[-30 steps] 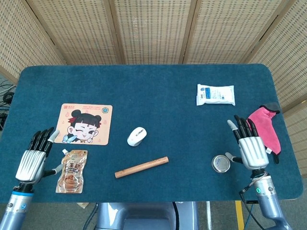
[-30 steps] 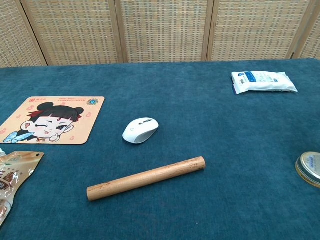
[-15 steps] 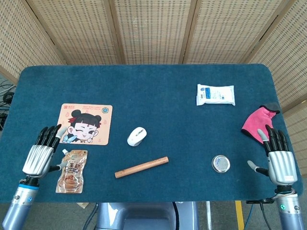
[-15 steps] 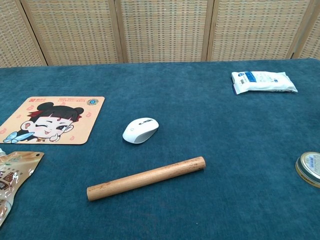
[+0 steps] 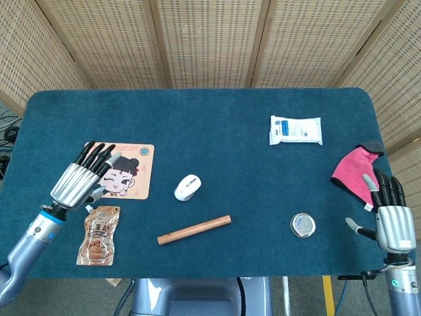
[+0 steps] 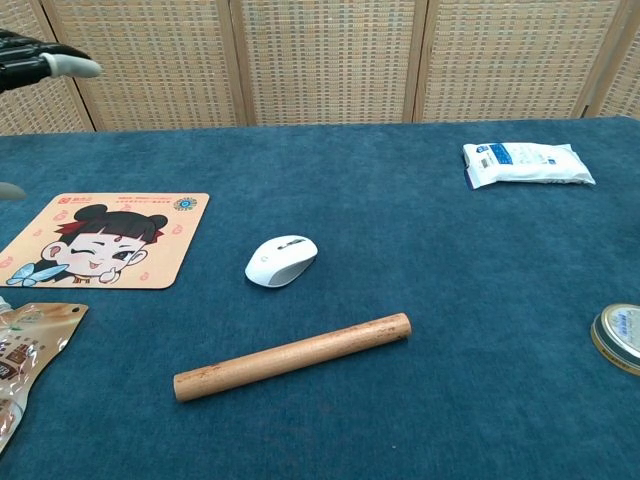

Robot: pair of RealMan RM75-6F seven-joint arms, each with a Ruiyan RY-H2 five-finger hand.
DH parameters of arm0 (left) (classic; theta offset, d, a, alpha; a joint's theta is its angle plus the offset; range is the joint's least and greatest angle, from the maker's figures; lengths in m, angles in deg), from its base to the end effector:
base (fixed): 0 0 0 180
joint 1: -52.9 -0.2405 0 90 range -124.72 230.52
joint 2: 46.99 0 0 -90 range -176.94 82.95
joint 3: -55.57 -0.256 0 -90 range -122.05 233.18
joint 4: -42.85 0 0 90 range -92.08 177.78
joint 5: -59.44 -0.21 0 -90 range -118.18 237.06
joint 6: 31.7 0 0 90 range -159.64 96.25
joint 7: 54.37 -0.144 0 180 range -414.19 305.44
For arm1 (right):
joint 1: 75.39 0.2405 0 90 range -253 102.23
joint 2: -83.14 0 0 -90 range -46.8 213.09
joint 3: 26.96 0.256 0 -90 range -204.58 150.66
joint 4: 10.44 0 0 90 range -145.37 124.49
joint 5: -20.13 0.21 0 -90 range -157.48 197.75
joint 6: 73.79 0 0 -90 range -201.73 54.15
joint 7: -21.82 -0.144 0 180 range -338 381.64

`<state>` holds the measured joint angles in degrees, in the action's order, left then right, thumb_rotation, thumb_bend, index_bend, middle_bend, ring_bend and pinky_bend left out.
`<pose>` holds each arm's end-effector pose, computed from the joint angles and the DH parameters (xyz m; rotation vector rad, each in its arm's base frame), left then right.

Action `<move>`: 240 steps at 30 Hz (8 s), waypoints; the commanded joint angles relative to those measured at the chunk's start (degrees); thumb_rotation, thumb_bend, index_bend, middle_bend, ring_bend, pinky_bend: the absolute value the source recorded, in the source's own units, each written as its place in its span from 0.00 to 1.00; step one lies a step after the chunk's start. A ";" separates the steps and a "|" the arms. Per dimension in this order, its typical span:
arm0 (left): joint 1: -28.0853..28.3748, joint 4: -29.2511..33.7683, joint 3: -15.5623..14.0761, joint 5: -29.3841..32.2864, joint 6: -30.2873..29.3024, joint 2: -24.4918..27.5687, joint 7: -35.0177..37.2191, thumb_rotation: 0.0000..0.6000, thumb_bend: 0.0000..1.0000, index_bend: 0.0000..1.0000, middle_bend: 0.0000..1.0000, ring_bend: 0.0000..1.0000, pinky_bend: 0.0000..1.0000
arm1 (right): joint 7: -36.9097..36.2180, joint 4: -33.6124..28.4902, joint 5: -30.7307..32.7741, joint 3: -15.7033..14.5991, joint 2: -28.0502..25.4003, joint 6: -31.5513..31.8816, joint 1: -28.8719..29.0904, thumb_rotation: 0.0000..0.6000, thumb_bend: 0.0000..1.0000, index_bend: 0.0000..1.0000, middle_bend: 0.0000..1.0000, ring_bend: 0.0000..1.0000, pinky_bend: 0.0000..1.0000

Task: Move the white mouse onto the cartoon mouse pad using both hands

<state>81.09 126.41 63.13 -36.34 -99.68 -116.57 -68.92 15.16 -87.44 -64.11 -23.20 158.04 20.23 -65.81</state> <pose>-0.2213 0.3074 0.1068 -1.8944 -0.3558 -0.8746 -0.3208 -0.2115 0.1471 1.2816 -0.7603 1.0917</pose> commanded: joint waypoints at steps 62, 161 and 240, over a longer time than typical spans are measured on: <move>34.80 -48.40 -18.81 -23.43 4.14 -25.29 9.89 1.00 0.07 0.10 0.00 0.00 0.00 | -6.94 5.39 2.28 6.77 1.12 -3.17 -1.91 1.00 0.00 0.08 0.00 0.00 0.00; 33.55 -70.06 -21.75 -12.32 0.84 -47.83 13.33 1.00 0.07 0.00 0.00 0.00 0.00 | -8.90 6.04 0.98 7.47 2.00 -3.07 -2.12 1.00 0.00 0.08 0.00 0.00 0.00; 44.20 -36.66 -7.23 6.37 34.06 -32.70 16.32 1.00 0.07 0.29 0.00 0.00 0.00 | -8.70 7.95 0.94 7.37 3.24 -3.64 -1.47 1.00 0.00 0.08 0.00 0.00 0.00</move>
<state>125.24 89.78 55.85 -30.04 -65.69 -149.22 -52.53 6.49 -79.48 -63.17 -15.84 161.28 16.58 -67.28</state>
